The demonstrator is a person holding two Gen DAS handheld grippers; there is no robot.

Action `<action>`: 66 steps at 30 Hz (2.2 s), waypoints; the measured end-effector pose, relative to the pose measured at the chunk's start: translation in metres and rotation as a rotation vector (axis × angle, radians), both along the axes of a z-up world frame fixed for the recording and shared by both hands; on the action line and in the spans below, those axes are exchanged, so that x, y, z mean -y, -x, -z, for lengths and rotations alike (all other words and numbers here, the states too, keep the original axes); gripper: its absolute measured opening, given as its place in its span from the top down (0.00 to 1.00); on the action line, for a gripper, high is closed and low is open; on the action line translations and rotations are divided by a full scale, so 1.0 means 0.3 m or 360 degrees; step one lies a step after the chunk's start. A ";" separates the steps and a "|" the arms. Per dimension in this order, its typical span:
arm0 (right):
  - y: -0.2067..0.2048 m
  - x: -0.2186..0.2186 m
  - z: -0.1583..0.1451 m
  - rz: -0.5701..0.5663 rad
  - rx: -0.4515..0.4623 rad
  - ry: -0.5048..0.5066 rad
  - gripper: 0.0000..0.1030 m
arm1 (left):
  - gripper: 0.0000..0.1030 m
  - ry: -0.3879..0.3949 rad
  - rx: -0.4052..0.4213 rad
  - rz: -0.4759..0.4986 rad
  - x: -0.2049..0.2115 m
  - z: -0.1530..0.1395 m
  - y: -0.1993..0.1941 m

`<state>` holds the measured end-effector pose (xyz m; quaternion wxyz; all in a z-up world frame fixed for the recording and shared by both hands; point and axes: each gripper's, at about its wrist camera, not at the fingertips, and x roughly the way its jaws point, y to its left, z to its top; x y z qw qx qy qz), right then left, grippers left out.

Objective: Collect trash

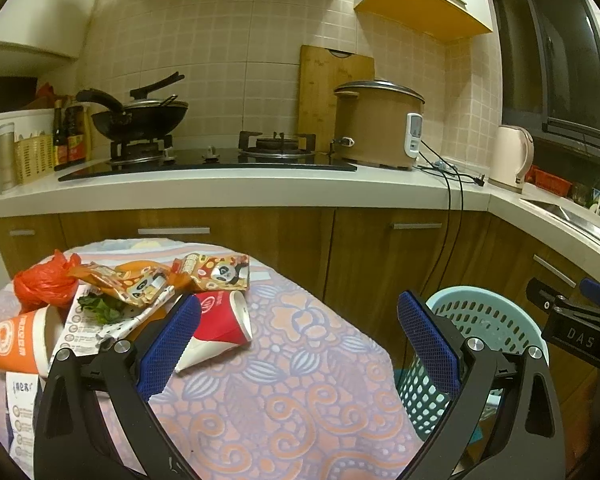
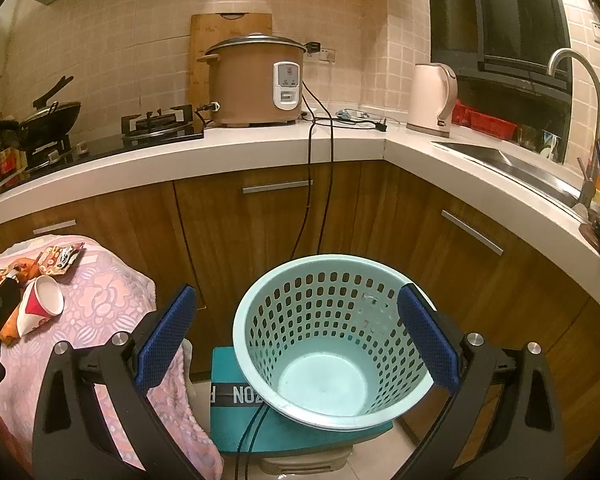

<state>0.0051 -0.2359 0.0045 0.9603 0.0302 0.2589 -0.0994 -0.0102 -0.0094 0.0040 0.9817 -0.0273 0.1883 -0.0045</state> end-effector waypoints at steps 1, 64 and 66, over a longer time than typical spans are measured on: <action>0.001 -0.001 0.000 -0.0002 0.0000 0.0002 0.07 | 0.07 -0.0001 0.0003 0.0000 0.001 0.001 -0.001; -0.125 -0.773 0.017 -0.1135 -0.0203 -0.0125 0.40 | 0.15 0.0405 -0.0735 -0.0668 -0.676 0.218 0.303; -0.132 -0.796 0.012 -0.1175 -0.0207 -0.0112 0.40 | 0.18 0.0373 -0.0752 -0.0690 -0.675 0.221 0.286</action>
